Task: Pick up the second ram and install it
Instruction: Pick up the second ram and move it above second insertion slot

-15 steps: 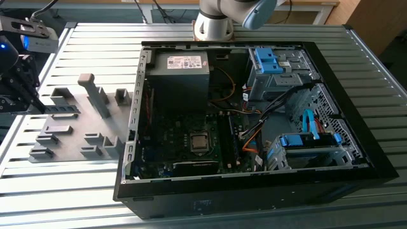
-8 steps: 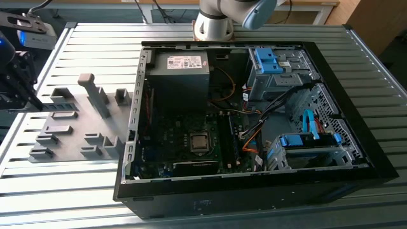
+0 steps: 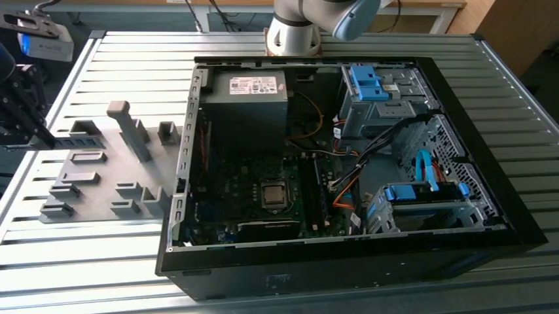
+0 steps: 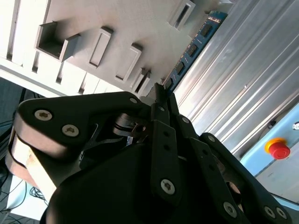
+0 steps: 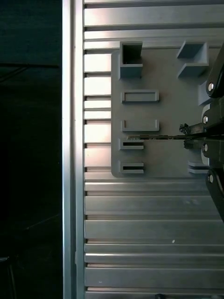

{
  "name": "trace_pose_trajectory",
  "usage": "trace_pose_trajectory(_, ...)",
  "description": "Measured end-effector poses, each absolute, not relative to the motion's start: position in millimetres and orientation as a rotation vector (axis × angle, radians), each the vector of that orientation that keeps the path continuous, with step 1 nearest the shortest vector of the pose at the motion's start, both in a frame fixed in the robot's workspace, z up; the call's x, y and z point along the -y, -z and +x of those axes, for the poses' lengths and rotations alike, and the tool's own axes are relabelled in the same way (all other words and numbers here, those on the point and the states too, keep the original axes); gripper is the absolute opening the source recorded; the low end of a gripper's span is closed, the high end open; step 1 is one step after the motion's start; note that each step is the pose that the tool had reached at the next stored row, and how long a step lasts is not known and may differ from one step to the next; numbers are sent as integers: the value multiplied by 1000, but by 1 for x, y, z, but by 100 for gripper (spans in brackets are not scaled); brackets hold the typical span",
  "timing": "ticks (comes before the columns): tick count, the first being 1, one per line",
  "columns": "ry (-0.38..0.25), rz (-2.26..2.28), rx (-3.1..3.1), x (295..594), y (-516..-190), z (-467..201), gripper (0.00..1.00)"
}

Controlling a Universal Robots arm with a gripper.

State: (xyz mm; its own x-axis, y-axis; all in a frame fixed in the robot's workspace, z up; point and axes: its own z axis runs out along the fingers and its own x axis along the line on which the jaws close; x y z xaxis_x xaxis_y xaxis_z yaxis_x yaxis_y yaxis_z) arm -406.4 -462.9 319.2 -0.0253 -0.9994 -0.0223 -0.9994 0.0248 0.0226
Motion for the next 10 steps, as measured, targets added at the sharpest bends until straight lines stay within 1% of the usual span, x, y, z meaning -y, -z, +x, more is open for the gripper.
trace_pose_trajectory(10, -50, -2193, -2249, 463, -332, -406, 14)
